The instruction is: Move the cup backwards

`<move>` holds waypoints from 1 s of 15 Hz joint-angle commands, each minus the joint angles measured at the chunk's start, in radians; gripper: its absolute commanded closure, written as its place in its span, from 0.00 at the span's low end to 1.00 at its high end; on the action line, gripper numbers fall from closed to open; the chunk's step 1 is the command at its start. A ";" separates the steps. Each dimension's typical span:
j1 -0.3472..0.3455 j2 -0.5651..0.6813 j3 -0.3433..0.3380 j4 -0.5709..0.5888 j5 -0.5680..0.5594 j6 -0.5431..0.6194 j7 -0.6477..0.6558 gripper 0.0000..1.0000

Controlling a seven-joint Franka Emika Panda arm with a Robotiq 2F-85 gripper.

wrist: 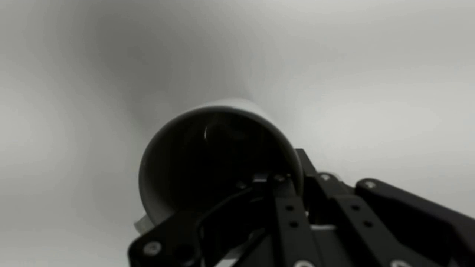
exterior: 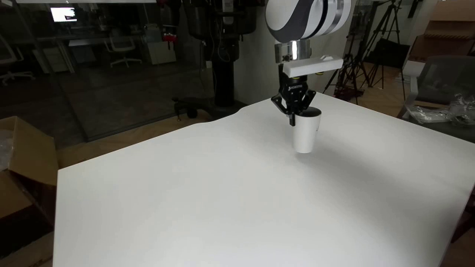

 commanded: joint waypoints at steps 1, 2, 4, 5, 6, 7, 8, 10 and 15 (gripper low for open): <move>0.011 0.075 0.003 0.114 -0.003 0.001 0.039 0.98; 0.018 0.088 -0.001 0.124 -0.009 0.019 0.044 0.98; 0.023 0.104 -0.002 0.138 -0.009 0.043 0.042 0.98; 0.025 0.110 -0.001 0.142 -0.007 0.058 0.040 0.98; 0.024 0.115 0.001 0.145 -0.004 0.073 0.037 0.98; 0.025 0.118 0.001 0.143 -0.001 0.095 0.037 0.98; 0.026 0.119 0.002 0.140 0.000 0.116 0.036 0.98; 0.026 0.121 0.002 0.136 0.001 0.148 0.035 0.98; 0.028 0.122 0.000 0.135 0.002 0.172 0.037 0.60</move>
